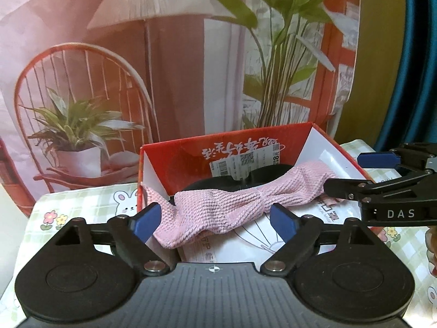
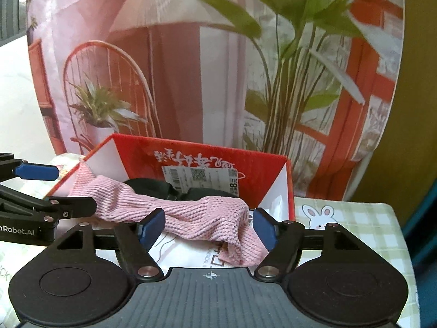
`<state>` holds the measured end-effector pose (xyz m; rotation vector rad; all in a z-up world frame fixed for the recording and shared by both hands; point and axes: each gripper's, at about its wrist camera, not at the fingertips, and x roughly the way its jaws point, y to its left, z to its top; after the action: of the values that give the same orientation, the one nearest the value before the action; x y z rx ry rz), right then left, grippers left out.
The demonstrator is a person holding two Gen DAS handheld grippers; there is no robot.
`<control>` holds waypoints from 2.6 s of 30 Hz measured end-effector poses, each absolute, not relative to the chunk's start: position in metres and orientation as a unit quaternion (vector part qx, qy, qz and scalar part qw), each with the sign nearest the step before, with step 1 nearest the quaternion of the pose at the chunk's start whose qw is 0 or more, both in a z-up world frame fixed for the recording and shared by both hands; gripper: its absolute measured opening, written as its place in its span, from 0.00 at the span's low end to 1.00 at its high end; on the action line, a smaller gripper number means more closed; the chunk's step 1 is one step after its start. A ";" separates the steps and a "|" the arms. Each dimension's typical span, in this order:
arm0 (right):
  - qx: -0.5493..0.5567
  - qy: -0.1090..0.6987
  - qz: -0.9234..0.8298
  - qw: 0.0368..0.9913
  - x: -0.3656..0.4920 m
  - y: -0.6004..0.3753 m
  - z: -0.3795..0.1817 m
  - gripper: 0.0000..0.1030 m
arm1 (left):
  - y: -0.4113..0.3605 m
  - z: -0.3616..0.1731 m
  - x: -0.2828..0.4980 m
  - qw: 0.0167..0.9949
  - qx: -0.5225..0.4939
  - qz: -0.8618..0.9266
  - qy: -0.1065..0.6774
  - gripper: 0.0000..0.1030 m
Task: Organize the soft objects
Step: 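Withdraw both open tools from the box toward the wrapped bread cake, then lower both tools onto the plastic-wrapped bread cake and close on it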
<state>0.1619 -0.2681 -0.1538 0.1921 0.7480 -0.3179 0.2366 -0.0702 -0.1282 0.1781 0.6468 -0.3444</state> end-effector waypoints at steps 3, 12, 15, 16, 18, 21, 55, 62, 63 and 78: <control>0.090 0.359 -0.152 0.916 0.151 -0.262 -0.147 0.70 | -0.067 -0.124 0.223 0.932 0.083 -0.163 0.314 0.90; 0.100 0.347 -0.140 0.922 0.106 -0.240 -0.135 0.91 | -0.059 -0.126 0.174 0.931 0.072 -0.165 0.319 0.98; 0.092 0.347 -0.136 0.923 0.092 -0.231 -0.133 0.97 | -0.056 -0.132 0.160 0.929 0.063 -0.166 0.325 1.00; 0.091 0.347 -0.136 0.924 0.089 -0.229 -0.134 0.99 | -0.055 -0.134 0.155 0.928 0.060 -0.166 0.329 1.00; 0.093 0.347 -0.137 0.923 0.080 -0.226 -0.134 0.99 | -0.053 -0.140 0.148 0.925 0.055 -0.165 0.336 1.00; 0.103 0.349 -0.136 0.921 0.066 -0.221 -0.136 0.99 | -0.049 -0.147 0.134 0.925 0.051 -0.160 0.342 1.00; 0.168 0.457 -0.084 0.870 -0.056 -0.148 -0.226 0.74 | -0.054 -0.230 0.053 0.874 -0.029 -0.238 0.422 0.79; 0.179 0.451 -0.047 0.873 -0.042 -0.141 -0.230 0.70 | -0.049 -0.249 0.058 0.857 -0.071 -0.256 0.440 0.67; 0.180 0.449 -0.040 0.874 -0.039 -0.139 -0.231 0.69 | -0.047 -0.252 0.059 0.856 -0.078 -0.254 0.443 0.67; 0.115 0.431 0.002 0.895 -0.034 -0.114 -0.232 0.80 | -0.036 -0.267 0.070 0.853 -0.107 -0.258 0.441 0.49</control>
<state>-0.0341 -0.1145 -0.2325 0.2390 0.8939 0.0042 0.0700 -0.0363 -0.2673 -0.2254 0.9275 -0.5420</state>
